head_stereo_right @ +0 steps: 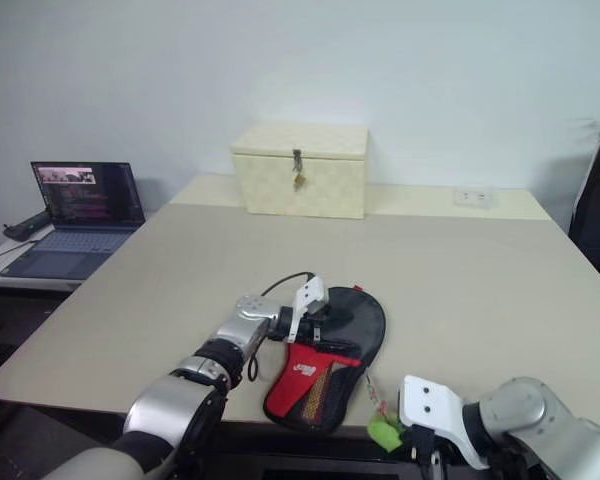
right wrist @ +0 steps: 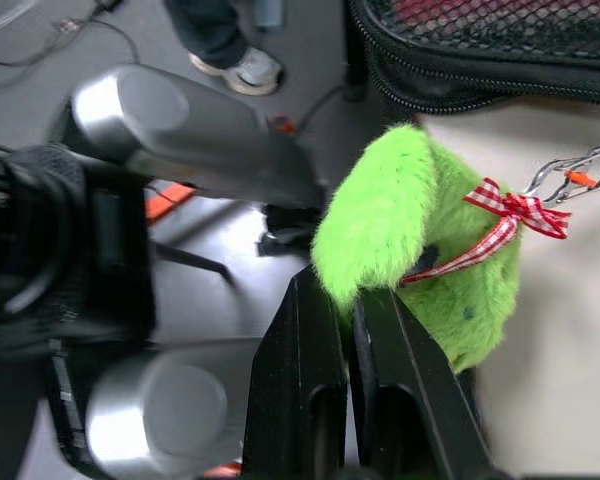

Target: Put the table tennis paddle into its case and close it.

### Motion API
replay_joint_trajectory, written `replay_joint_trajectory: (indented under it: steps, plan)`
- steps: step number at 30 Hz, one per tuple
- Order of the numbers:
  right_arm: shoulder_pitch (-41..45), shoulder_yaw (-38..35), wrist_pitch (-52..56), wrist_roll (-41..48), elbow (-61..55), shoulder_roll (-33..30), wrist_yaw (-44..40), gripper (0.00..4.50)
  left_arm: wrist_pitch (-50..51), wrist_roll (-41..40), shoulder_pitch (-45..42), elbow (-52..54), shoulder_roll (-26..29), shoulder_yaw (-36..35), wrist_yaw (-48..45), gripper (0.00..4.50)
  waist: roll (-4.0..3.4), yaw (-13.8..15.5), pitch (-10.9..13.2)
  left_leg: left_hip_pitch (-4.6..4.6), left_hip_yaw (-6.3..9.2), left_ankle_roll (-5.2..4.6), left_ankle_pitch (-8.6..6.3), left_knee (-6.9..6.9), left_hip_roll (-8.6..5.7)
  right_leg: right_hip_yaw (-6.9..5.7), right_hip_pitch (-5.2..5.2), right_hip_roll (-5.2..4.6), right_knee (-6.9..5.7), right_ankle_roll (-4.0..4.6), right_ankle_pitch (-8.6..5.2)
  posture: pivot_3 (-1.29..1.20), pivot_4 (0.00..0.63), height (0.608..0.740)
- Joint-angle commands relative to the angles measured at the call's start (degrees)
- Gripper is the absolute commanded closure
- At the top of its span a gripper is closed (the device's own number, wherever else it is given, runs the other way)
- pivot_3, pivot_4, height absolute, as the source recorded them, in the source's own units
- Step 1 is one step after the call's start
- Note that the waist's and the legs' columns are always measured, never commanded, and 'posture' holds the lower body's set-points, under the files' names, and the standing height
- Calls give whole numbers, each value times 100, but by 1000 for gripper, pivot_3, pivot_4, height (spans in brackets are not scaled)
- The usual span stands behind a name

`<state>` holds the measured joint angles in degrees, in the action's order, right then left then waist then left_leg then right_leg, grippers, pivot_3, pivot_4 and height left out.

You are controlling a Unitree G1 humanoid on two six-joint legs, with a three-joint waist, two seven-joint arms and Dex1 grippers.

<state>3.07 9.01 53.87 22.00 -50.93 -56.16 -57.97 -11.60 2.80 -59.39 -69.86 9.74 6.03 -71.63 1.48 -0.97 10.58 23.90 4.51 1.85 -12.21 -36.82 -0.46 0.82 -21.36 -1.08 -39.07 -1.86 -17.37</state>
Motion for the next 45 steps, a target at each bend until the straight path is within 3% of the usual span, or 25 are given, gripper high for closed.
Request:
replay_joint_trajectory:
  steps: [1,8,12,18,21,24,28,33,45]
  plan:
    - [-163,31,206,465,-578,11,100,4479,57,136,-53,-177,-69,80,88,0,0,3,0,0,-1,-2,-1,0,-1,1,0,-1,2,0,0,0,150,740]
    - [406,5,779,616,-192,663,911,4479,-16,166,-150,-248,-184,59,191,0,-1,16,0,-2,2,-3,-2,-2,1,-1,1,-1,0,0,0,0,150,740]
    - [635,-479,1121,1076,-97,617,866,3516,-124,54,-121,-177,-114,-51,202,0,-1,17,-1,-3,3,-3,-2,-5,1,-1,2,-1,-1,-1,1,0,150,740]
    - [963,-1333,1604,1976,188,627,824,1422,-226,-203,-63,72,49,-306,91,0,-1,0,0,-2,2,-3,-1,-2,3,1,-1,0,-2,22,14,0,150,740]
    - [1770,-1634,1593,1833,1353,947,1303,1422,-123,-657,343,944,548,-609,-329,0,-6,-87,4,-2,2,-4,-2,2,4,6,-4,0,-2,29,18,0,150,740]
    - [2555,-1371,1282,1341,2629,1495,1921,1422,468,-1093,998,2283,1091,-745,-727,0,-9,-178,7,-13,3,-4,0,6,17,18,-8,-6,-4,41,26,0,150,740]
    - [3079,-887,883,927,3624,1990,2138,1422,1669,-1623,1964,4180,1895,-712,-1221,0,-17,-185,9,-19,12,-3,1,33,26,20,-16,-4,-11,56,24,0,150,740]
    - [3558,-701,393,354,4924,2679,2657,1422,2576,-2133,2714,5664,2508,-796,-1138,0,-24,-87,13,8,8,-2,2,49,18,20,-50,-6,-9,62,20,0,150,740]
    - [3669,-819,168,-70,6101,3511,3197,1422,3398,-2686,3272,6985,3011,-873,-633,0,-31,-87,18,-1,1,-2,3,50,19,23,-49,-5,-20,62,20,0,150,740]
